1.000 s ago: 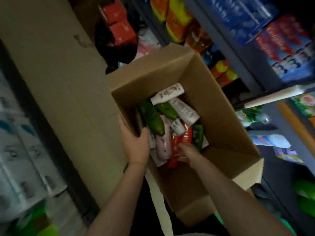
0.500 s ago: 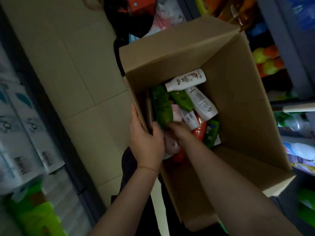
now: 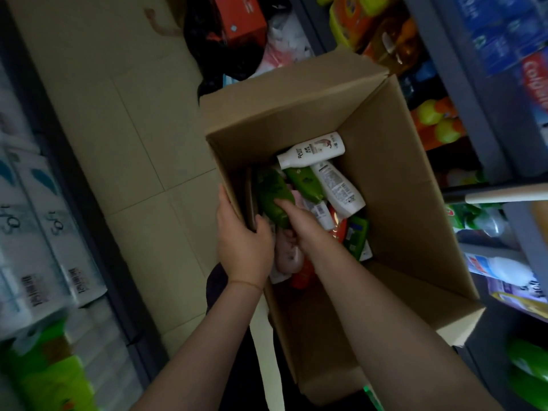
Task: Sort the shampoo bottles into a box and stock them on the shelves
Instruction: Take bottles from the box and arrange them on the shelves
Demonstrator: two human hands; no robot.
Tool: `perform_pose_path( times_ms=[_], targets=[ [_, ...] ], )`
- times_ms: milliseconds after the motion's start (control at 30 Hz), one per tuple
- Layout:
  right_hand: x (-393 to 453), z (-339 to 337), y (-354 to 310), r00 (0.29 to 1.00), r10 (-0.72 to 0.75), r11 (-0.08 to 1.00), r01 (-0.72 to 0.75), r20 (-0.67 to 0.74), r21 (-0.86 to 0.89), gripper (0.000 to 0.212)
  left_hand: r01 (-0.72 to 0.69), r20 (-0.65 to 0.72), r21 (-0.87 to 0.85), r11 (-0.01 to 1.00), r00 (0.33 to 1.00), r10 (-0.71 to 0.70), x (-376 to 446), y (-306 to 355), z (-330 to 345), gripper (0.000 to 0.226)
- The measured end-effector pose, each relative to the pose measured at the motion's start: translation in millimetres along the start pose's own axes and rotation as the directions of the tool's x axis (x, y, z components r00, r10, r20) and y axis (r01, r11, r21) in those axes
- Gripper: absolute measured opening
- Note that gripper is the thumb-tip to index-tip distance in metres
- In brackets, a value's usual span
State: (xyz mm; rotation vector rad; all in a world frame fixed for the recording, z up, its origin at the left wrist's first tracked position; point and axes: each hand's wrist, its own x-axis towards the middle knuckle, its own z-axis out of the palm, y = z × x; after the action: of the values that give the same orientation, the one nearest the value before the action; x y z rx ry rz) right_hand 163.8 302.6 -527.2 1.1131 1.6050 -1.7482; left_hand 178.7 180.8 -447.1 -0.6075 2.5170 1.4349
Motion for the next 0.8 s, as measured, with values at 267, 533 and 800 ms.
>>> perform_pose_path(
  times_ms=[267, 533, 800],
  targets=[
    [-159, -82, -26, 0.997, 0.004, 0.995, -0.010, 0.071, 0.095, 0.027, -0.521, 0.177, 0.346, 0.780, 0.853, 0.491, -24, 43, -39, 0.096],
    [-293, -157, -69, 0.919, -0.284, 0.910, 0.168, 0.273, 0.379, 0.047, -0.926, 0.540, 0.095, 0.365, 0.356, 0.762, -84, 165, -36, 0.053],
    [-386, -231, -93, 0.714, -0.682, 0.720, 0.694, -0.162, 0.028, 0.027, -0.152, 0.624, -0.535, 0.831, 0.592, 0.510, -200, 288, -21, 0.019]
  ],
)
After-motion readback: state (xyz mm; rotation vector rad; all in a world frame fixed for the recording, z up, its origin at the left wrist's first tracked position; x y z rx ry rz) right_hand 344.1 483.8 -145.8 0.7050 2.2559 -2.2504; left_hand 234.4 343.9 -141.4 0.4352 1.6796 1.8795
